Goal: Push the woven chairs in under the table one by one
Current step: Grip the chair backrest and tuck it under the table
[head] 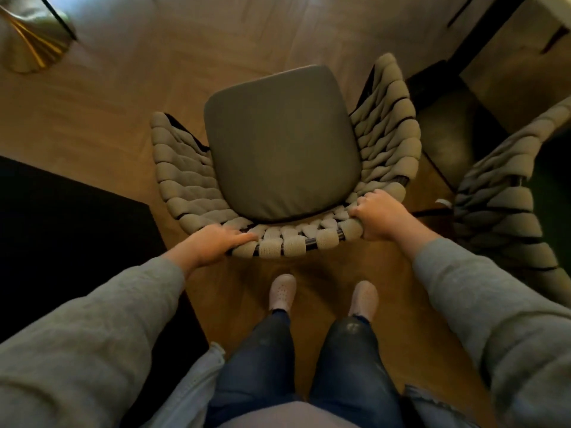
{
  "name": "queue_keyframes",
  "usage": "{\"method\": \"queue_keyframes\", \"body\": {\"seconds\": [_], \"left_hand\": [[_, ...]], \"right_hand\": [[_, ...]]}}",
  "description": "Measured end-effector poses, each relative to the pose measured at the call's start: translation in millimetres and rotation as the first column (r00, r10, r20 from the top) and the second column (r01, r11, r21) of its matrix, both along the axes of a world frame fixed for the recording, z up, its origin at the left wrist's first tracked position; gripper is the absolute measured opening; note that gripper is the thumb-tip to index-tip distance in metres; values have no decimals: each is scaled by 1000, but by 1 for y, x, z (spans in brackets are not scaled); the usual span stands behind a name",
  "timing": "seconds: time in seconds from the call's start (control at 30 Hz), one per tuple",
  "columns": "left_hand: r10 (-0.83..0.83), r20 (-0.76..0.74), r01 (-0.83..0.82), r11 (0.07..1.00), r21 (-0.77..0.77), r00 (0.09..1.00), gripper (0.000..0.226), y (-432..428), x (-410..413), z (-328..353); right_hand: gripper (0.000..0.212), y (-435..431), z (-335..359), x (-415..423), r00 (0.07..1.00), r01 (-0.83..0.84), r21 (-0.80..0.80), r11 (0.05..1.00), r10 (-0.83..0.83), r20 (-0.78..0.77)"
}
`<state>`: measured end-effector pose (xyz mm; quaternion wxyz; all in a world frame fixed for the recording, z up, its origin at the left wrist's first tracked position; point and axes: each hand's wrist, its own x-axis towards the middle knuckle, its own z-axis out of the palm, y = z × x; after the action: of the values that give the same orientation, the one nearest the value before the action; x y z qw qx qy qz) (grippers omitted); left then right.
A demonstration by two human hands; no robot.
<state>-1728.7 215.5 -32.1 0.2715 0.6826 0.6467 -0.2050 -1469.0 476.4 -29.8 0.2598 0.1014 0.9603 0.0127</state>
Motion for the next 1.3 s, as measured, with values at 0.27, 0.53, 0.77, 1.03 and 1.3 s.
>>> {"method": "queue_keyframes", "body": {"seconds": [0.27, 0.53, 0.77, 1.03, 1.3], "left_hand": [[32, 50, -38, 990, 135, 998, 59, -50, 29, -14], [-213, -36, 211, 977, -39, 976, 61, -66, 16, -22], [-275, -188, 256, 960, -117, 943, 56, -27, -18, -4], [-310, -299, 274, 949, -158, 902, 50, 60, -71, 8], [-439, -300, 398, 898, -188, 847, 44, 171, -128, 21]], "right_hand": [[34, -104, -3, 19, 986, 122, -105, 987, -109, 123], [40, -189, -14, 55, 946, 325, -220, 920, -310, 99], [33, -203, -12, 28, 864, 487, -306, 818, -502, 34], [31, -160, -7, -33, 764, 622, -327, 712, -643, 53], [31, -91, -2, -94, 687, 706, -302, 640, -723, 75]]}}
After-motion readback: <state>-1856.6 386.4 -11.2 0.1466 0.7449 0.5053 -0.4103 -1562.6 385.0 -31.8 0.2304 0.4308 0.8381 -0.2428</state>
